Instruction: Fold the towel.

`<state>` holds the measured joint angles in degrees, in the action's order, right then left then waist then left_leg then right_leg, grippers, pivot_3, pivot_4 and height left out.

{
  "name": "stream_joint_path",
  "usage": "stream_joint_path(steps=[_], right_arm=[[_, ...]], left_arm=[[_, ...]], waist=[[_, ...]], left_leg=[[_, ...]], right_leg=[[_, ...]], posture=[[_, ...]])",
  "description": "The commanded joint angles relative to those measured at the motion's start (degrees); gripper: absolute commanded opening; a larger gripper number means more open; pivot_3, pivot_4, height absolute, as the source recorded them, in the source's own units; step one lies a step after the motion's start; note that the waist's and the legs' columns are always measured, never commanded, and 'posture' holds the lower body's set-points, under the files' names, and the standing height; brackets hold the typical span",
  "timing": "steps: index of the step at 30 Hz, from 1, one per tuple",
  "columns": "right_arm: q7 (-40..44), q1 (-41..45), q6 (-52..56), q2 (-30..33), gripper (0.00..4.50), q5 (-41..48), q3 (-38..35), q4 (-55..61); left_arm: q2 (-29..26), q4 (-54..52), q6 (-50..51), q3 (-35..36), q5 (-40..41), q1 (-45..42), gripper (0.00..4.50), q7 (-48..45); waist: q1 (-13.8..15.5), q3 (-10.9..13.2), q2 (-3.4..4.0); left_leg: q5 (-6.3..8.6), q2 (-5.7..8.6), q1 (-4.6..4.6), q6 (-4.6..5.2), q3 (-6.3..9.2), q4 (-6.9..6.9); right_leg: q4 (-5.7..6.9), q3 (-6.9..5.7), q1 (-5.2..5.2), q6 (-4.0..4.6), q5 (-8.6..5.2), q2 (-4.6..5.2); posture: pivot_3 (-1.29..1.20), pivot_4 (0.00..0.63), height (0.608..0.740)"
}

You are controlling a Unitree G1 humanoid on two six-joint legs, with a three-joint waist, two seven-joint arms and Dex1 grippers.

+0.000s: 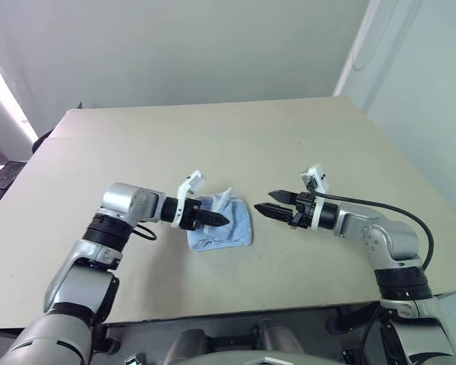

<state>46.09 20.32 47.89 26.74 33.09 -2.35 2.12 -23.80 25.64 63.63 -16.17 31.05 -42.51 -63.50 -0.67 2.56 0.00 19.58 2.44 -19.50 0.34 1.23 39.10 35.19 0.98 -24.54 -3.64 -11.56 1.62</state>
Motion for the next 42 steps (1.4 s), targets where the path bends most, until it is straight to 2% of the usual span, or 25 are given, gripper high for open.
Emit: stream_joint_path(steps=[1,2,5,15,20,22,24,30,33,38,42], right_arm=[[-1.23,-0.23,-0.5,0.06,4.5,0.95,-1.93,2.35],[-1.36,-0.41,-0.49,0.13,4.5,0.95,-2.0,2.41],[-1.47,-0.71,-0.5,0.33,4.5,0.96,-2.04,2.49],[-1.01,0.3,-1.52,0.42,4.5,-0.21,-1.15,0.1],[-0.77,0.93,-2.92,0.31,4.5,-1.31,-0.65,-1.8],[-0.99,1.03,-3.95,0.12,4.5,-2.06,-0.37,-2.3],[-1.01,0.93,-5.52,0.08,4.5,-2.97,-0.07,-2.58],[-1.47,0.81,-8.89,-0.53,4.5,-4.34,-0.21,-3.39],[-1.71,0.91,-9.74,-0.87,4.5,-4.08,-1.14,-3.45],[-1.97,0.79,-9.89,-0.71,4.5,-3.98,-1.9,-3.15],[-2.72,0.43,-10.93,-0.58,4.5,-4.46,-2.41,-2.49]], left_arm=[[1.52,-0.17,-1.83,1.23,-0.43,-0.61,0.05,-0.43],[1.74,-0.57,-2.56,1.4,-0.66,-0.29,0.05,-0.56],[1.98,-1.07,-4.26,2.38,-0.72,0.31,0.75,-0.79],[-2.47,-11.6,-3.98,4.81,1.61,4.86,4.27,-3.4],[-3.9,-19.33,-13.59,9.17,1.27,9.74,4.27,-2.16],[-2.94,-21.34,-21.53,12.15,1.14,11.79,4.27,-2.33],[-4.07,-21.69,-25.82,11.84,-0.96,12.73,4.27,-2.66],[-3.05,-13.07,-41.17,9.22,-10.41,11.92,4.27,0.59],[-0.11,-6.68,-49.71,7.97,-14.42,11.37,4.27,2.11],[5.72,-0.79,-53.29,8.29,-13.7,9.9,4.27,0.65],[7.38,4.08,-57.11,6.41,-17.1,9.7,4.27,-0.25]], waist=[[0.0,0.0,0.0],[-0.04,0.0,0.0],[-0.06,0.0,0.0],[-0.15,0.0,-0.01],[-0.02,0.0,-0.01],[0.06,0.01,-0.01],[0.13,0.01,-0.01],[0.12,0.0,-0.01],[0.15,0.0,-0.01],[0.37,0.0,-0.02],[0.21,-0.01,-0.03]], left_leg=[[0.0,0.0,0.0,0.0,0.0,0.01],[0.0,0.0,0.0,0.0,0.0,0.02],[0.0,0.0,0.01,0.0,0.0,0.02],[0.0,-0.01,0.01,0.0,-0.01,0.02],[0.0,-0.02,0.03,0.0,-0.01,0.02],[0.0,-0.02,0.02,0.0,-0.01,0.02],[0.0,-0.02,0.02,0.0,-0.01,0.03],[0.0,-0.01,0.07,0.0,-0.04,0.04],[0.0,-0.01,0.06,0.0,-0.04,0.03],[0.0,-0.01,0.04,0.0,-0.05,0.04],[0.0,-0.01,0.05,0.01,-0.05,0.05]], right_leg=[[0.01,0.0,0.0,0.0,0.0,0.0],[0.01,0.0,0.01,0.0,0.0,0.0],[0.02,0.01,0.01,0.0,0.0,-0.01],[0.02,0.01,0.01,-0.01,0.0,-0.02],[0.03,0.02,0.02,0.01,0.0,0.0],[0.01,0.02,0.02,0.01,0.0,0.01],[0.01,0.02,0.02,0.01,0.0,0.03],[0.01,0.02,0.08,0.02,0.0,0.0],[0.0,0.01,0.07,0.01,0.01,-0.01],[-0.01,0.01,0.07,0.01,0.02,0.02],[0.0,0.01,0.07,0.0,0.02,0.0]], posture=[[0.0,0.0,0.74],[0.0,0.0,0.74],[0.0,0.0,0.74],[0.0,0.0,0.74],[0.0,0.0,0.74],[0.0,0.0,0.74],[0.0,0.0,0.74],[0.0,0.0,0.74],[0.0,0.0,0.74],[0.0,0.0,0.74],[0.0,0.0,0.74]])
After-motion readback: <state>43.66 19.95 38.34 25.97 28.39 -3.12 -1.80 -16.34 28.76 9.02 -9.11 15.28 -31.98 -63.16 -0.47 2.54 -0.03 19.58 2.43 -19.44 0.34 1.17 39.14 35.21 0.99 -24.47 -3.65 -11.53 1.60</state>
